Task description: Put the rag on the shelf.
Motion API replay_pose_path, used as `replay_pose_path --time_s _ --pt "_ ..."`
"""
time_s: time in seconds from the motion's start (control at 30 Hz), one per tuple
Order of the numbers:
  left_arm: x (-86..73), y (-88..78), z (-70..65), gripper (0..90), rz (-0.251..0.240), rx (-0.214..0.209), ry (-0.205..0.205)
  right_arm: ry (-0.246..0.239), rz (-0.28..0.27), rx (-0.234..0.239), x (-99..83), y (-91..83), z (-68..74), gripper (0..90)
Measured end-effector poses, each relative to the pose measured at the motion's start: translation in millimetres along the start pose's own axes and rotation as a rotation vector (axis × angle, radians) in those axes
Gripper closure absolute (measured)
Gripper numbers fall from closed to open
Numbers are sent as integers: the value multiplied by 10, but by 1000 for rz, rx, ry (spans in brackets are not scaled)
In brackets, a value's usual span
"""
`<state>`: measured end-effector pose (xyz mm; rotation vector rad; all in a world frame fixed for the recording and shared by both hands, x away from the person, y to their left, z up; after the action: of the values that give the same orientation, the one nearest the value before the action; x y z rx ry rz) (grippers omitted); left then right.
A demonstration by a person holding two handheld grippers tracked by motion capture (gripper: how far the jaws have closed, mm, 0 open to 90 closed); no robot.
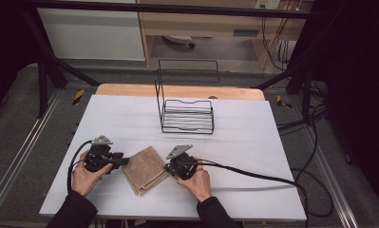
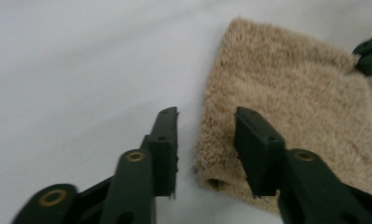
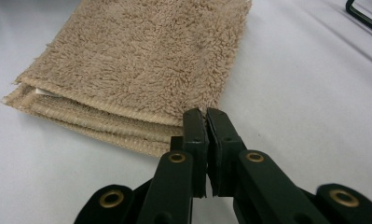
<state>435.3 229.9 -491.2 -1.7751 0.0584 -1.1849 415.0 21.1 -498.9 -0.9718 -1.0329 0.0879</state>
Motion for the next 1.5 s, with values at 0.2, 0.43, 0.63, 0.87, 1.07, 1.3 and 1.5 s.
replay_pose_path --time_s 0.2,0.43,0.63,0.87,1.07,1.3,1.5 --pt "-53 33 -40 769 27 -36 23 40 -69 14 80 -119 1 708" --pt "-88 40 -59 814 44 -79 32 156 -86 -20 121 -30 -80 669" --pt "-100 37 -54 823 46 -89 32 174 -60 -11 29 42 -32 661" --pt "-107 41 -61 824 36 -78 29 211 -33 11 -59 58 61 723" --pt "-106 42 -68 822 31 -68 23 246 -34 7 -97 53 110 833" --pt "-78 -10 -108 869 34 -48 15 262 -38 11 -58 11 90 877" --pt "-66 -114 -238 871 -6 -80 -27 252 -49 27 211 -100 -126 879"
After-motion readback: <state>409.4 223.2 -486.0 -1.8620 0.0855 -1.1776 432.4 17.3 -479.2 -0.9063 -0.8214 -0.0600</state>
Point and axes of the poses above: each handheld gripper's, and its own axes: y roughly forward along the jaws, x roughly out of its top, z roughly to its left, the point moved 8 cm from there along y, roughly forward along the jaws, and after that the axes turned 10 degrees about y, right-handed, at the moved point
